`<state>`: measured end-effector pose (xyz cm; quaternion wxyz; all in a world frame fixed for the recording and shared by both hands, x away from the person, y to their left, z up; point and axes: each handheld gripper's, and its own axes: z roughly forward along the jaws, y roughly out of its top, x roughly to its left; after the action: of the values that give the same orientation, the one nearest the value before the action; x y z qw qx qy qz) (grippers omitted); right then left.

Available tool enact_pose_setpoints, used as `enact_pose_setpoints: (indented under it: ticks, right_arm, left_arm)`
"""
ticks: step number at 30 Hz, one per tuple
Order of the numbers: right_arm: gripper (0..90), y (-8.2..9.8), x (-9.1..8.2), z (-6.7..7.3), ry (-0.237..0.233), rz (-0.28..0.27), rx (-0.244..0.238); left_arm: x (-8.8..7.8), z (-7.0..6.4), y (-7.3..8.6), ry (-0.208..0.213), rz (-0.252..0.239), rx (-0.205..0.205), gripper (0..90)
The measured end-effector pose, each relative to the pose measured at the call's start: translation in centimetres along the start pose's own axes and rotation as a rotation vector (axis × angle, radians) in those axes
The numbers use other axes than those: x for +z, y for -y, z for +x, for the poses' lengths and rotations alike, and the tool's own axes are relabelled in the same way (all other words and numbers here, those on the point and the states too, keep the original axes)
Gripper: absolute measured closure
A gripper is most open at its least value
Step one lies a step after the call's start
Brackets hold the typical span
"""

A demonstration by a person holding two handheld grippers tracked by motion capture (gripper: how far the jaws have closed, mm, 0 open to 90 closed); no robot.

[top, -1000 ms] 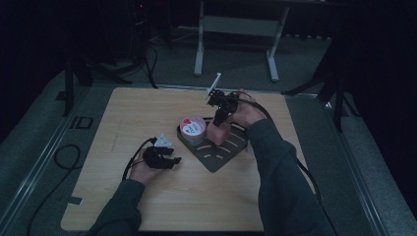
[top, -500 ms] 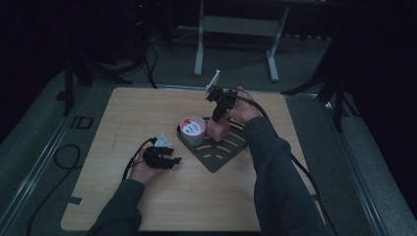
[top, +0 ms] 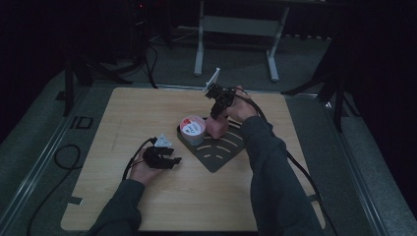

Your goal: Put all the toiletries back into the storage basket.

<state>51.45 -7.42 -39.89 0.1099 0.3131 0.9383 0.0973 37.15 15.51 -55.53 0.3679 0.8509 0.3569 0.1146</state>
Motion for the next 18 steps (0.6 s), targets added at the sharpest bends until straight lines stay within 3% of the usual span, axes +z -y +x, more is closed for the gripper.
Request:
enact_pose_setpoints:
  ticks: [18]
  right_arm:
    - [47.5,-0.6,1.5,-0.5,-0.003,0.004,0.07]
  left_arm:
    - [0.0,0.0,0.0,0.001,0.001,0.0,47.3]
